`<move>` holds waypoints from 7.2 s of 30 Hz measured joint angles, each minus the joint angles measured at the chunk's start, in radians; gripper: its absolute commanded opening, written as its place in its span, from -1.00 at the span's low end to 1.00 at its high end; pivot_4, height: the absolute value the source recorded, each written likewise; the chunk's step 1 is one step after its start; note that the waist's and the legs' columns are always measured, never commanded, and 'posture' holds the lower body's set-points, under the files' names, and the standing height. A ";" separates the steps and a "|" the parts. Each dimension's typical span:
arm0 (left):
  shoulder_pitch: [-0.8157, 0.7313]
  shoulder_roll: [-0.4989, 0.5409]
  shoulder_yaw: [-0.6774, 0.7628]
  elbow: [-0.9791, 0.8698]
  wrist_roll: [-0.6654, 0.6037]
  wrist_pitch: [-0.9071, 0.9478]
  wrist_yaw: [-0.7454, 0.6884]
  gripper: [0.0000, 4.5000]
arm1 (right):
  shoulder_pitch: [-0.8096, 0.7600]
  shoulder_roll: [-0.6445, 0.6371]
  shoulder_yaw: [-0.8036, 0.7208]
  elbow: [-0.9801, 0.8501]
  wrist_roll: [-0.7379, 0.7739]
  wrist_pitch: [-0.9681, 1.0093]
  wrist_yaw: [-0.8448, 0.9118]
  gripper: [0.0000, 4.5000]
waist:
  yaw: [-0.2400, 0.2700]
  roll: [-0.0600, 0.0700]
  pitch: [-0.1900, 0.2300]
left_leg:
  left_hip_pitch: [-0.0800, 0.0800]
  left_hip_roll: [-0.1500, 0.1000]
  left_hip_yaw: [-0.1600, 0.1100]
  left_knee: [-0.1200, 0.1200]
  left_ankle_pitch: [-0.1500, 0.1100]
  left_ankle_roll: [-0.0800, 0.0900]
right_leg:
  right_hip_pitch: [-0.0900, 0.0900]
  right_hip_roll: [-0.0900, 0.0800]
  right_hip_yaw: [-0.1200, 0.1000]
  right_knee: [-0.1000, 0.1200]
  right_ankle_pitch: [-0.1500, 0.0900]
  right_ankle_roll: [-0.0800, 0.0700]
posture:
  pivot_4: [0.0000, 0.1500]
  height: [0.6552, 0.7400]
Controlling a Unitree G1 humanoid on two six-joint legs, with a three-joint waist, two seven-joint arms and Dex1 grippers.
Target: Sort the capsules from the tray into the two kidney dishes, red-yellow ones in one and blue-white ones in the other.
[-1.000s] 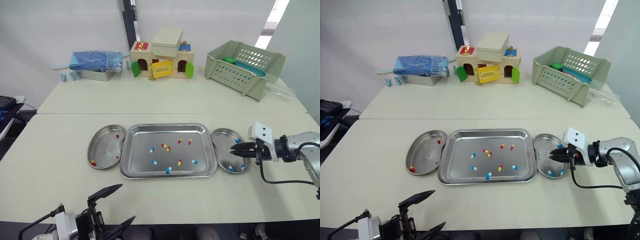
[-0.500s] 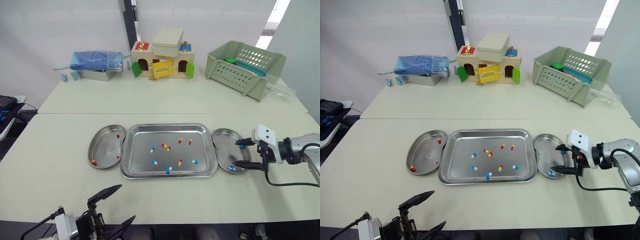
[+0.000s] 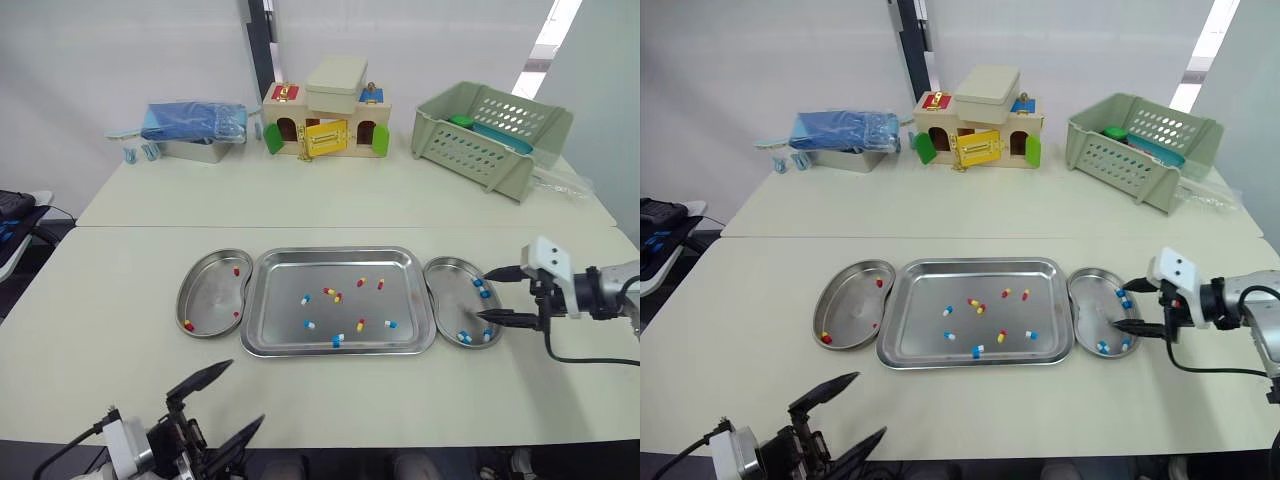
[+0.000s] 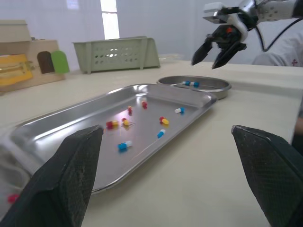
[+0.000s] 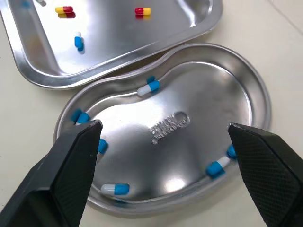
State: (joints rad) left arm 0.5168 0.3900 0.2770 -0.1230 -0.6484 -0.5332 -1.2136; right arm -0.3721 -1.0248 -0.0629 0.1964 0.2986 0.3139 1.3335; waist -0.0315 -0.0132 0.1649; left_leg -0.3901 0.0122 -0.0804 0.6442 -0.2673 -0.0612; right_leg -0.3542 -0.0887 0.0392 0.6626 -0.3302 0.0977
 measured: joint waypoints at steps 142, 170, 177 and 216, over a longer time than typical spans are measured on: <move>0.054 0.030 -0.086 -0.029 0.070 -0.022 0.086 1.00 | 0.058 0.018 -0.084 -0.033 0.040 0.017 -0.062 0.99 | 0.001 0.000 0.002 | 0.004 0.001 0.001 -0.001 -0.001 0.000 | 0.002 0.001 0.001 0.000 0.000 0.000 | 1.00 1.00; 0.096 0.035 0.029 -0.031 0.036 -0.016 0.094 1.00 | -0.119 -0.014 -0.052 0.298 -0.041 -0.128 0.081 0.99 | -0.012 0.006 0.004 | 0.006 0.001 0.003 -0.001 -0.001 0.000 | 0.003 0.001 0.003 0.000 0.000 0.000 | 1.00 1.00; 0.074 0.014 -0.022 -0.044 0.047 0.000 0.110 1.00 | -0.178 0.165 0.103 -0.281 0.085 0.263 -0.049 0.99 | -0.004 0.006 0.004 | 0.005 0.001 0.002 -0.001 -0.001 0.000 | 0.002 0.001 0.002 0.000 0.000 0.000 | 1.00 1.00; 0.174 -0.109 -0.045 -0.109 0.102 0.001 0.308 1.00 | -0.504 0.904 0.675 0.123 -0.351 0.317 -0.510 0.44 | -0.023 0.003 0.003 | 0.004 0.001 0.000 -0.002 -0.001 0.000 | -0.002 0.001 0.002 0.002 0.000 -0.001 | 1.00 1.00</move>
State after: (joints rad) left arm 0.6908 0.2810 0.2318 -0.2316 -0.5465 -0.5320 -0.9060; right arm -0.8760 -0.1212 0.6121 0.3192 -0.0523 0.6307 0.8235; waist -0.0547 -0.0103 0.1677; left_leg -0.3859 0.0132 -0.0807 0.6421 -0.2681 -0.0612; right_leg -0.3564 -0.0872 0.0411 0.6649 -0.3302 0.0971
